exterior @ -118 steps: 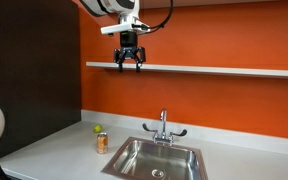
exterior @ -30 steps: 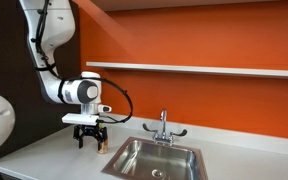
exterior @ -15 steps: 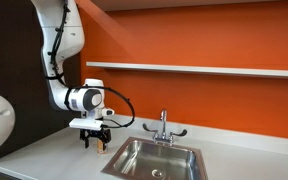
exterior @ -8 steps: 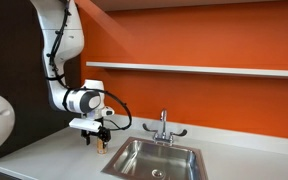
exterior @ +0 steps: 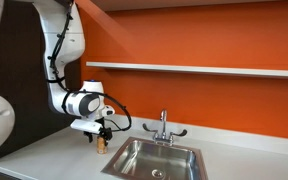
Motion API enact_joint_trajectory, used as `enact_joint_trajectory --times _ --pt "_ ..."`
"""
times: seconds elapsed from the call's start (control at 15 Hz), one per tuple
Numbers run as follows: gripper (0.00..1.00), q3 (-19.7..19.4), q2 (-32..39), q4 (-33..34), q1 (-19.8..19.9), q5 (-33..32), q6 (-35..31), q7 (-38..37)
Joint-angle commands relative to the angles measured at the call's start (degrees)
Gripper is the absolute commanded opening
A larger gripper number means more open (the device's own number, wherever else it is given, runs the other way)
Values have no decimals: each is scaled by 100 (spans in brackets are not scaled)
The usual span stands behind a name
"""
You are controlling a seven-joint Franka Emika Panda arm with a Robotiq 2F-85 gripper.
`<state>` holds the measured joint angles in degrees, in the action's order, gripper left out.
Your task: Put the orange can on the bottom shelf.
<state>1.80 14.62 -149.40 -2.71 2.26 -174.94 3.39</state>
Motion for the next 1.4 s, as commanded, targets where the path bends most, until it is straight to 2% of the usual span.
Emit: enact_joint_trajectory --times 0.0,0.87,1.33 --pt "100 136 70 -22 154 39 -320 -89" --pt "100 248 239 -5 212 41 -889 -274" --pt "100 171 333 20 143 9 -1094 -384"
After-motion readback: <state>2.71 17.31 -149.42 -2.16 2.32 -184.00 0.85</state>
